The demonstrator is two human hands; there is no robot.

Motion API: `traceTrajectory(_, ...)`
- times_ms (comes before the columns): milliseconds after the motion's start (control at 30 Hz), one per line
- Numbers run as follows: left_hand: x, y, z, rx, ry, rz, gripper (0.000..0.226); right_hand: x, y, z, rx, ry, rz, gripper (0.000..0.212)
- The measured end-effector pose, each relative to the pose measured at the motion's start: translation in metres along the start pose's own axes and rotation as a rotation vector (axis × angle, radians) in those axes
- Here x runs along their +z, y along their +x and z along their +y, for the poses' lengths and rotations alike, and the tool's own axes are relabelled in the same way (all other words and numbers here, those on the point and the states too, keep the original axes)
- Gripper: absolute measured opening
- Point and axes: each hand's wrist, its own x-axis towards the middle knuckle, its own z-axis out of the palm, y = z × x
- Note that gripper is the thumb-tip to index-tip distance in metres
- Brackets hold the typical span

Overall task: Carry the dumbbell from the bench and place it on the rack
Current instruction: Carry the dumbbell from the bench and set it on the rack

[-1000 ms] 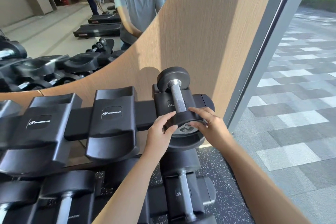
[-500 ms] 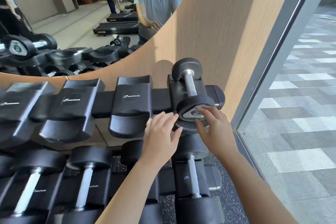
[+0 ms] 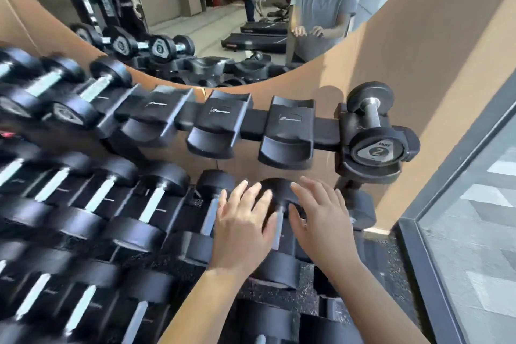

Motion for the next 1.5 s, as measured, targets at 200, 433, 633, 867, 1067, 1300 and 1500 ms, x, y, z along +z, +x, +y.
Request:
traceTrajectory(200, -0.080, -0.100, -0.052, -0.184, 0.124, 0.016, 0.036, 0.002, -0.054, -0.110, -0.198, 0.115, -0.080, 0.035)
traceTrajectory(433, -0.157, -0.194, -0.088, -0.417, 0.304, 0.096, 0.037, 0.006, -0.102, -0.214, -0.433, 0.303, -0.175, 0.035)
traceTrajectory(633, -0.197, -0.265, -0.096, -0.694, 0.454, 0.184, 0.035, 0.012, -0.129, -0.275, -0.686, 0.455, -0.265, 0.034)
traceTrajectory(867, -0.233, -0.340, -0.067, -1.050, 0.664, 0.245, 0.039, 0.012, -0.179, -0.332, -0.996, 0.657, -0.371, 0.034)
traceTrajectory(1067, -0.272, -0.411, -0.031, -1.345, 0.773, 0.312, 0.039, -0.006, -0.245, -0.384, -1.228, 0.789, -0.482, 0.034)
traceTrajectory(1300, -0.312, -0.517, 0.003, -1.555, 0.879, 0.422, 0.038, -0.040, -0.350, -0.442, -1.455, 0.824, -0.615, 0.038)
traceTrajectory(1500, -0.358, -0.628, 0.028, -1.668, 0.934, 0.515, 0.035, -0.081, -0.462, -0.505, -1.629, 0.845, -0.682, 0.034)
